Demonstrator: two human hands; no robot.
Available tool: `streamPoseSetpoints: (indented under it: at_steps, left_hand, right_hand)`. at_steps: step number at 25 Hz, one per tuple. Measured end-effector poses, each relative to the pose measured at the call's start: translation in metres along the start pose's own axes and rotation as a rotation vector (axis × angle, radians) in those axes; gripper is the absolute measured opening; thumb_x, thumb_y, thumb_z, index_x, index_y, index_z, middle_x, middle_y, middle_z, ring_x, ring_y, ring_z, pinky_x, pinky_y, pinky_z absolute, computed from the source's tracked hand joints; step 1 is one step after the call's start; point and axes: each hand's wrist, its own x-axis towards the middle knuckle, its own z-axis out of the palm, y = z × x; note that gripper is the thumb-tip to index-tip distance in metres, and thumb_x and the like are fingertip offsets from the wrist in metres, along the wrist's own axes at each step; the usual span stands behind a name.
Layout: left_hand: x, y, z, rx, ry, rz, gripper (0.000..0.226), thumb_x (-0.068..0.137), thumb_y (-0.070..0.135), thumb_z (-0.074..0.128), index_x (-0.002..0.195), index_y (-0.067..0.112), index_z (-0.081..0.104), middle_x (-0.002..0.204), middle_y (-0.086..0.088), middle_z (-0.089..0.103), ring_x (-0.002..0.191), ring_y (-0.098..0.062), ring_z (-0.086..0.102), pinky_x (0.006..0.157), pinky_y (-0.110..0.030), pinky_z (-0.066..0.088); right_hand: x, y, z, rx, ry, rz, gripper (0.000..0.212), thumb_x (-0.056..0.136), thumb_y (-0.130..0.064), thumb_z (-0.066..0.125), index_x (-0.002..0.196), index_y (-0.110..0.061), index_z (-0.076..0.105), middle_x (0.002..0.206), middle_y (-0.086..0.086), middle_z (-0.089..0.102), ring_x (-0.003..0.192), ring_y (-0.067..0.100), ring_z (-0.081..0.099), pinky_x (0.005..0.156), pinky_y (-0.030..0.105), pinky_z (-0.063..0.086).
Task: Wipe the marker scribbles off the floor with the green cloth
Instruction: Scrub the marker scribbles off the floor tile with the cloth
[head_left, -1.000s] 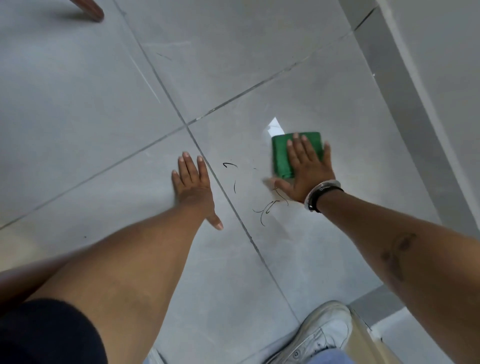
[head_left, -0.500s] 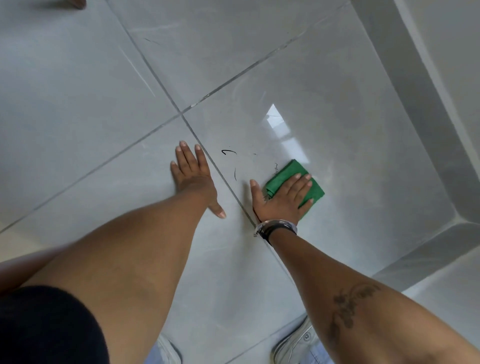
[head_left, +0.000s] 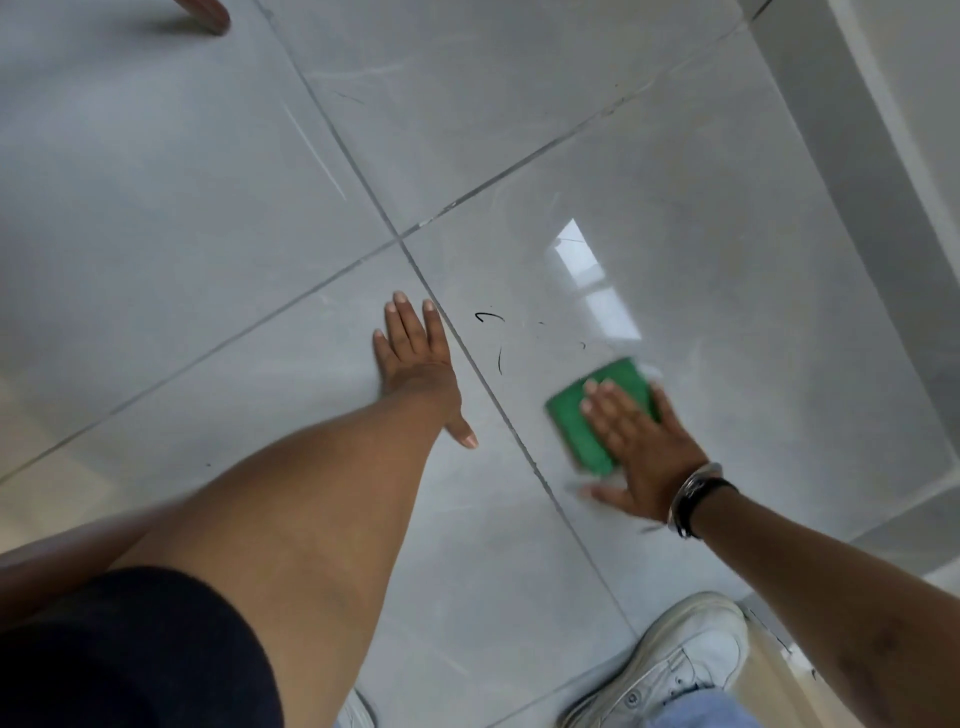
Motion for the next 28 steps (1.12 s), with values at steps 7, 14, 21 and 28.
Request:
streamPoseSetpoints:
  at_steps: [7,14,21,28]
  left_hand:
    - [0.006,0.006,0.004,-0.009,-0.013,-0.043,0.185,0.02,0.07,0.085,0.122,-0.002,-0.051,0.14,-0.034,-0.046,0.135,-0.047,-0.037,0.115,-0.057,-0.008]
    - [0.009,-0.004,0.012,-0.064,0.07,0.049,0.185,0.02,0.069,0.085,0.125,0.0,-0.05,0.139,-0.034,-0.047,0.132,-0.048,-0.041,0.112,-0.06,-0.014]
    - [0.007,-0.003,0.01,-0.097,0.093,0.065,0.185,0.018,0.064,0.088,0.132,0.001,-0.043,0.143,-0.034,-0.042,0.134,-0.047,-0.038,0.111,-0.061,-0.015]
    - [0.009,-0.004,0.013,-0.035,0.112,0.053,0.183,0.021,0.068,0.085,0.129,0.003,-0.046,0.141,-0.033,-0.045,0.133,-0.046,-0.039,0.112,-0.059,-0.015]
  right_hand:
    - [0.084,0.016,-0.04,0.609,0.107,1.102,0.129,0.058,-0.094,-0.005,0.153,-0.007,-0.003,0.164,0.011,-0.008,0.151,0.024,-0.008,0.116,0.068,0.002]
    - [0.031,-0.059,-0.005,0.146,0.047,-0.001,0.1,0.08,-0.081,0.018,0.153,-0.013,0.016,0.163,0.007,0.009,0.151,0.026,0.014,0.119,0.056,-0.001]
    - [0.093,0.014,-0.039,0.485,0.179,0.949,0.113,0.072,-0.088,0.001,0.154,-0.01,0.003,0.165,0.008,-0.002,0.152,0.024,-0.003,0.115,0.069,-0.002]
    - [0.151,-0.05,-0.056,0.087,0.109,0.073,0.1,0.079,-0.083,0.006,0.154,-0.019,0.007,0.165,0.006,0.001,0.152,0.025,-0.001,0.114,0.058,-0.013]
